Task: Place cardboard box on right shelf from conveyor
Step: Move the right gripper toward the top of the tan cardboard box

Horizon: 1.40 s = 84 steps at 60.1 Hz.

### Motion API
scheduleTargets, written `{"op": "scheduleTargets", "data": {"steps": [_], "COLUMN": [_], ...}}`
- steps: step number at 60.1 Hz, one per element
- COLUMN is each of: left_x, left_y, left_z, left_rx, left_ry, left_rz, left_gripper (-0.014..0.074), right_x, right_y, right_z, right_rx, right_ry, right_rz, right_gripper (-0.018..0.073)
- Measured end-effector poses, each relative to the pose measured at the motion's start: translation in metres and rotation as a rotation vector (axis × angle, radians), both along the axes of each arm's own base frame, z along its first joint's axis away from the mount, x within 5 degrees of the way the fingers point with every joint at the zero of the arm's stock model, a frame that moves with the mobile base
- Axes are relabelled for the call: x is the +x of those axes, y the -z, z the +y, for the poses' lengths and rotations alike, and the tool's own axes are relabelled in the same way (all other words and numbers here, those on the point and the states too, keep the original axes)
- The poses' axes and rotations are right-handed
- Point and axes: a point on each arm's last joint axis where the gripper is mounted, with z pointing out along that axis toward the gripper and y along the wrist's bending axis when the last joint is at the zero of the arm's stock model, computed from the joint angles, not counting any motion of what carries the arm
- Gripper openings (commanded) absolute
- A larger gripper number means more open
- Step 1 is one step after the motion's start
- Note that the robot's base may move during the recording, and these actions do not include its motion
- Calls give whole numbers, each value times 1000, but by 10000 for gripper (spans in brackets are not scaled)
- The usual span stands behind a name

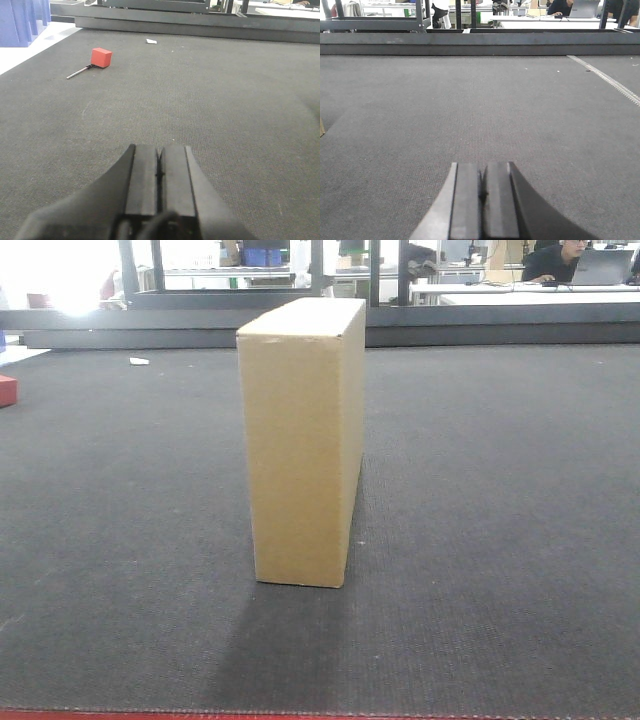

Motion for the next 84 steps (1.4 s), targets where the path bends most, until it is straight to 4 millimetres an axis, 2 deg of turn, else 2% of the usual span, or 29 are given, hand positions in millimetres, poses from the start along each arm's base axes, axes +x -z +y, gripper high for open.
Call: {"op": "scheduleTargets", "data": {"steps": [43, 70, 76, 79, 84], "left_x": [0, 0, 0, 0, 0], "left_y": [0, 0, 0, 0, 0], "left_z": [0, 0, 0, 0, 0], "left_rx": [0, 0, 0, 0, 0], "left_ry": [0, 0, 0, 0, 0], "left_rz": [0, 0, 0, 0, 0], "left_gripper": [-116, -116, -116, -116, -116], "right_x": [0, 0, -3, -6, -11], "right_y": [0, -9, -23, -38, -65], "right_z": [0, -1, 0, 0, 1], "right_rx": [0, 9, 19, 19, 14], "right_ry": [0, 10, 7, 4, 2], "right_rz": [-2, -105, -126, -158, -216], "right_gripper": [44, 44, 46, 57, 132]}}
